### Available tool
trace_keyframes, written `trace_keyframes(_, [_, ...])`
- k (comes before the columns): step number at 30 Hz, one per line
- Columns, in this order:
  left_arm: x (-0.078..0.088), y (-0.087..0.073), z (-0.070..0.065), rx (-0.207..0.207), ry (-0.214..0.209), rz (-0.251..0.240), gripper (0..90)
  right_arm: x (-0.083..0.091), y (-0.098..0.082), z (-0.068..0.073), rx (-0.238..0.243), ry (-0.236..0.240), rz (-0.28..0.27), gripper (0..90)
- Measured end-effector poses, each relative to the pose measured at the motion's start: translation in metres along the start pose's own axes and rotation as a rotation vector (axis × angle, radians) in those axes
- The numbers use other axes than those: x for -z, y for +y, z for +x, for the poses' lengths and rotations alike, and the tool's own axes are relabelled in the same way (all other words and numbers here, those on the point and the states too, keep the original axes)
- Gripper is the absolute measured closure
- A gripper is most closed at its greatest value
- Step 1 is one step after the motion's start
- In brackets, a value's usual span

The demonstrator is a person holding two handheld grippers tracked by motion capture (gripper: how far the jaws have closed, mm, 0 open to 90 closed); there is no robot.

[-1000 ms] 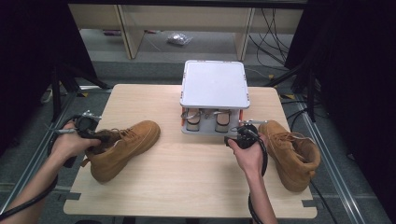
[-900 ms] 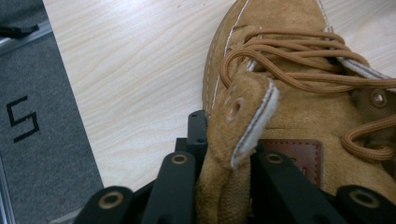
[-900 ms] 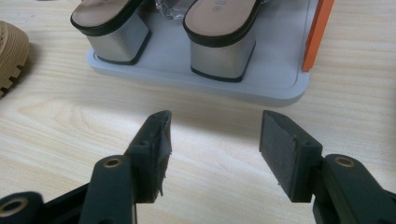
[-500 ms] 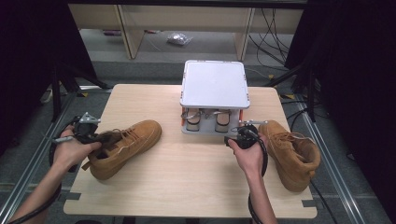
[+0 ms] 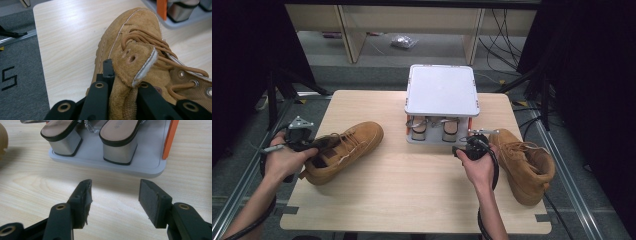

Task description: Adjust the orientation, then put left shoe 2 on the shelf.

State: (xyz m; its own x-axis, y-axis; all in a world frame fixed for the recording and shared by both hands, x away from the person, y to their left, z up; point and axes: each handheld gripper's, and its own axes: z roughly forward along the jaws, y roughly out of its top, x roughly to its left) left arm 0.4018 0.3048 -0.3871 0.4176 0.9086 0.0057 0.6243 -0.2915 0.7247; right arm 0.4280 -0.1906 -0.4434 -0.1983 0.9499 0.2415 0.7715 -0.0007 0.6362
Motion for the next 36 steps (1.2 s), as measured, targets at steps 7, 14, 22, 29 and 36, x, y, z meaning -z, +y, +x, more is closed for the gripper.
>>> trace_keyframes(7, [0.001,0.010,0.003,0.039,-0.011,-0.046,85.1,0.002,0.000,-0.006,0.031,0.003,-0.016,44.8])
trace_keyframes(14, [-0.002,0.019,0.001,0.084,-0.009,-0.086,85.1,0.003,-0.001,-0.008,0.041,0.004,-0.034,44.8])
trace_keyframes(22, [-0.005,0.025,0.003,0.106,-0.002,-0.112,85.0,0.004,-0.001,-0.005,0.035,0.014,-0.033,45.0])
trace_keyframes(29, [-0.004,0.031,0.003,0.131,0.008,-0.140,85.0,0.004,-0.002,-0.003,0.045,0.001,-0.039,45.4])
trace_keyframes(36, [-0.008,0.040,0.004,0.127,0.010,-0.146,85.0,0.004,-0.003,0.002,0.019,0.006,-0.019,45.9])
